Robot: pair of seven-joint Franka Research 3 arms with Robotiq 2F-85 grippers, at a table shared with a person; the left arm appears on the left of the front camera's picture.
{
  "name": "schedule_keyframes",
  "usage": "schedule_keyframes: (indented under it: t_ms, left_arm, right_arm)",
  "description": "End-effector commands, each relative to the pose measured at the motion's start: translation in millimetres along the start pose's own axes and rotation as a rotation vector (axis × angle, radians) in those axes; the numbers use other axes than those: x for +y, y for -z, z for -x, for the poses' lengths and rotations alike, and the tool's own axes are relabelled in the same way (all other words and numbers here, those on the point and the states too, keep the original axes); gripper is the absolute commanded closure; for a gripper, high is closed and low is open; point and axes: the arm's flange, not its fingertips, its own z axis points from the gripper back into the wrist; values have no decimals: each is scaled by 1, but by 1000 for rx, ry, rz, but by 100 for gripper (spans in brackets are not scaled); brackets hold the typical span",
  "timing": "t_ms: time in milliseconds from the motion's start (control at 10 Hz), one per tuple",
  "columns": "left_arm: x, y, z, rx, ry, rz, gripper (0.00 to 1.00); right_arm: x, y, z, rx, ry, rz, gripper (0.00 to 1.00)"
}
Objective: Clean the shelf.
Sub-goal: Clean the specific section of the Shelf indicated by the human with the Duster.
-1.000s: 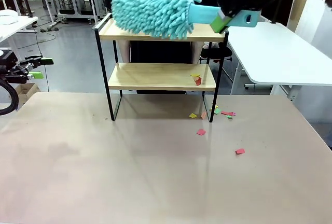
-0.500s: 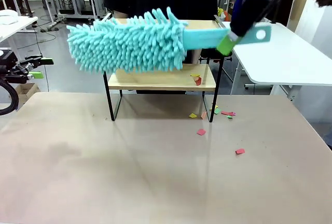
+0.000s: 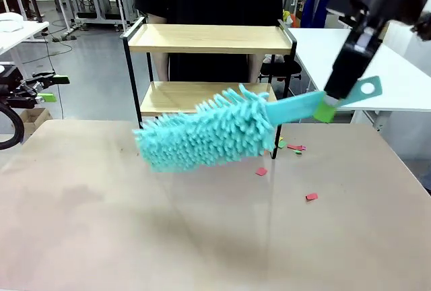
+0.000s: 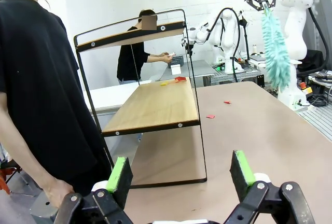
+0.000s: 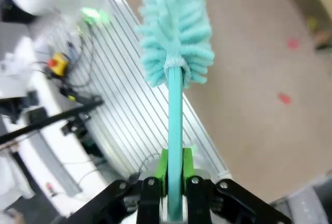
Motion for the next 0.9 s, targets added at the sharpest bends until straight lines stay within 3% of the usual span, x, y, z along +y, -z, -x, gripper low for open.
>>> schedule_keyframes:
  t_ms: [0,300,500,700,800]
  left_arm:
    - [-1,0,-2,5,12,6,0]
    - [-1,0,-2,5,12,6,0]
    - [-1,0,-2,5,12,6,0]
    - [-1,0,-2,5,12,6,0]
    - [-1,0,-2,5,12,6,0]
  right_arm:
    - [3,1,29,114,89,67,87]
    - [-17,0,78,234,150,99,87]
    - [-32,6,99,255,147,86,87]
    - [-45,14,110,269,177,100,87]
    - [-31,6,98,264,173,79,87]
